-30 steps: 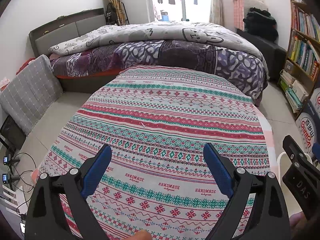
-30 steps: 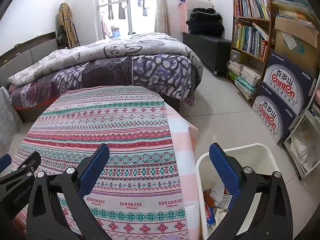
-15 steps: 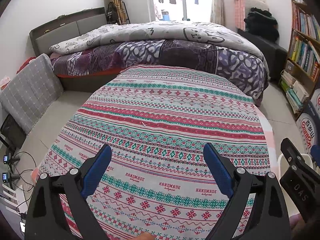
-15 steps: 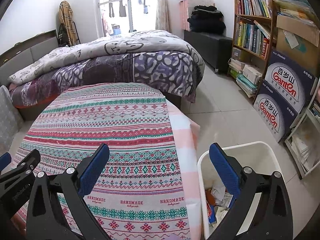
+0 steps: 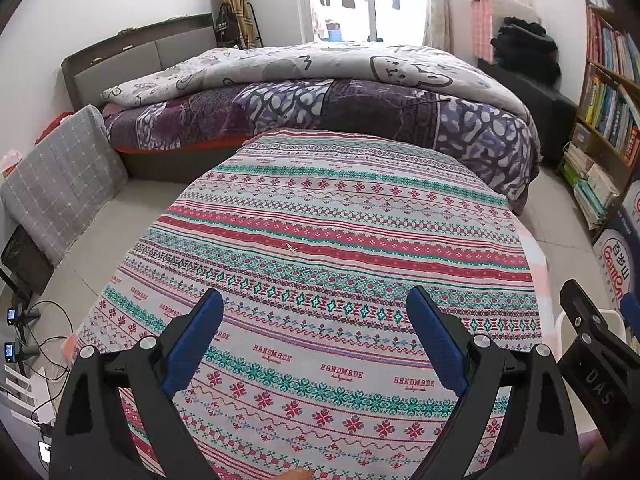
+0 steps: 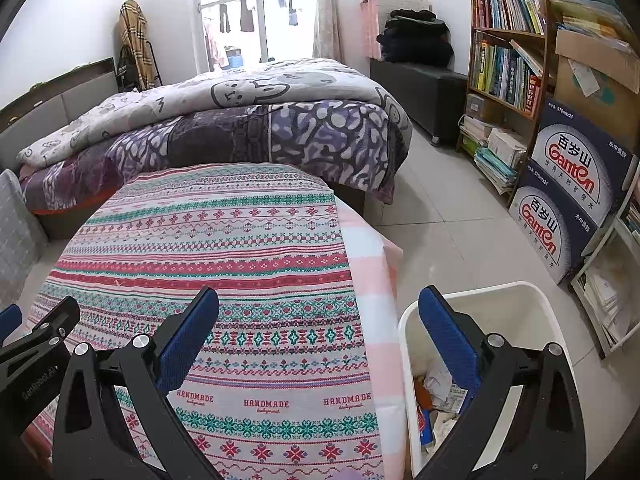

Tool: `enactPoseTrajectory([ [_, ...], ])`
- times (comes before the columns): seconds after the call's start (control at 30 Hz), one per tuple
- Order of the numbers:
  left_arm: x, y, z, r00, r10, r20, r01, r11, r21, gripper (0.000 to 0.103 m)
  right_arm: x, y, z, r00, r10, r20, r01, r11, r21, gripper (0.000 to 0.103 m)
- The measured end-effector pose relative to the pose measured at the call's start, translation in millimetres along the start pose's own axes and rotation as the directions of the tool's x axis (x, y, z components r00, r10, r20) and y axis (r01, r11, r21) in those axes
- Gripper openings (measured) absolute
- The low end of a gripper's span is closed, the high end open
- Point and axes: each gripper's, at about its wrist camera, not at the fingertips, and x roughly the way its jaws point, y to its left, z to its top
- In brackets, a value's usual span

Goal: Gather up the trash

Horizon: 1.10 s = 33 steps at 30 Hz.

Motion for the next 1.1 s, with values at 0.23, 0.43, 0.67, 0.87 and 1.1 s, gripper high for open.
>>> enactPoseTrajectory([
  [0.23,-0.2,0.0,0.2,1.000,-0.002,-0.001,0.002,1.000,-0.001,0.090,-0.1,0.6,-0.5,1.000,0.000,-0.002,0.000,1.000,0.004,0.096],
  [0.43,-0.9,-0.7,0.7,1.000,-0.006,-0.004,0.006,1.000,-0.004,0.090,0.0,0.0,-0.1,1.000,0.001,-0.002,-0.001,1.000,0.005,0.096],
  [0.67,-3.5,-4.0,0.9,1.000,-0.011,0.007,0.011,1.000,0.003,0.090,0.0,-0.4,0.1,1.000,0.002,-0.002,-0.002,1.000,0.005,0.096],
  [0.87,-3.3,-3.8,0.6,1.000,-0.010,0.007,0.010,1.000,0.000,0.090,0.5,-0.6,-0.2,1.000,0.002,-0.003,-0.002,1.000,0.005,0.096],
  [1.1,-3.2,-4.0,0.7,1.000,-0.010,0.006,0.010,1.000,-0.001,0.090,0.4,-0.1,-0.5,1.000,0.003,-0.003,-0.003,1.000,0.006,0.096],
])
